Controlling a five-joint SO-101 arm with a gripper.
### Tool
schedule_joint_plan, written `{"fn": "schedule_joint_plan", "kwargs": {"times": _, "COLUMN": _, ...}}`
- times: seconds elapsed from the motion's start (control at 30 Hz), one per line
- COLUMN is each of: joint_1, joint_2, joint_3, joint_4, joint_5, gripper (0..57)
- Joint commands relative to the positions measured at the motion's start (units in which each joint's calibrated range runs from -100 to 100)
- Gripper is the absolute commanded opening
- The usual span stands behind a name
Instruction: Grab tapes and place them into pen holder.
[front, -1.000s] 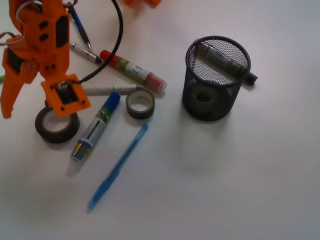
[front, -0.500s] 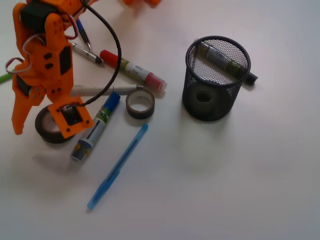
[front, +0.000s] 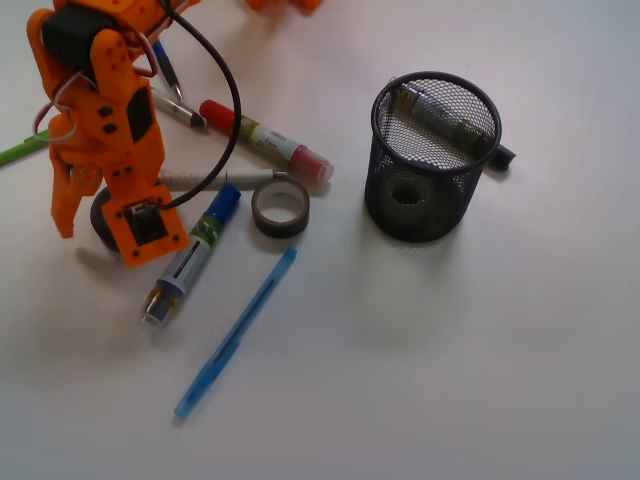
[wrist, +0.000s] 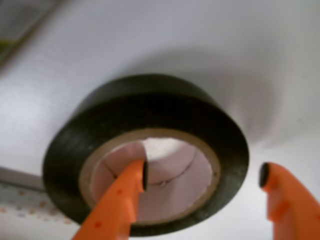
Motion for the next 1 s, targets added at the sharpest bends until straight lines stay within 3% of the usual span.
{"fn": "schedule_joint_plan", "kwargs": {"times": 0.0, "joint_1": -0.05, "joint_2": -0.24, "joint_3": -2.31, "joint_4": 0.67, "joint_5": -0.05, "gripper": 8.3}}
{"fn": "schedule_joint_plan", "kwargs": {"times": 0.07, "joint_1": -0.12, "joint_2": -0.24, "joint_3": -2.31, "joint_4": 0.41, "joint_5": 0.59, "gripper": 0.0}}
{"fn": "schedule_joint_plan", "kwargs": {"times": 0.47, "joint_1": -0.5, "joint_2": -1.69, "joint_3": -2.86, "joint_4": 1.11, "joint_5": 2.69, "gripper": 0.2}}
{"fn": "schedule_joint_plan", "kwargs": {"times": 0.63, "joint_1": -1.4, "joint_2": -9.59, "joint_3": -13.45, "joint_4": 9.07, "joint_5": 5.47, "gripper": 0.2}}
{"fn": "schedule_joint_plan", "kwargs": {"times": 0.77, "joint_1": -6.4, "joint_2": -20.47, "joint_3": -16.35, "joint_4": 8.98, "joint_5": 7.67, "gripper": 0.2}}
{"fn": "schedule_joint_plan", "kwargs": {"times": 0.97, "joint_1": -17.1, "joint_2": -38.83, "joint_3": -1.68, "joint_4": 8.98, "joint_5": 5.57, "gripper": 0.2}}
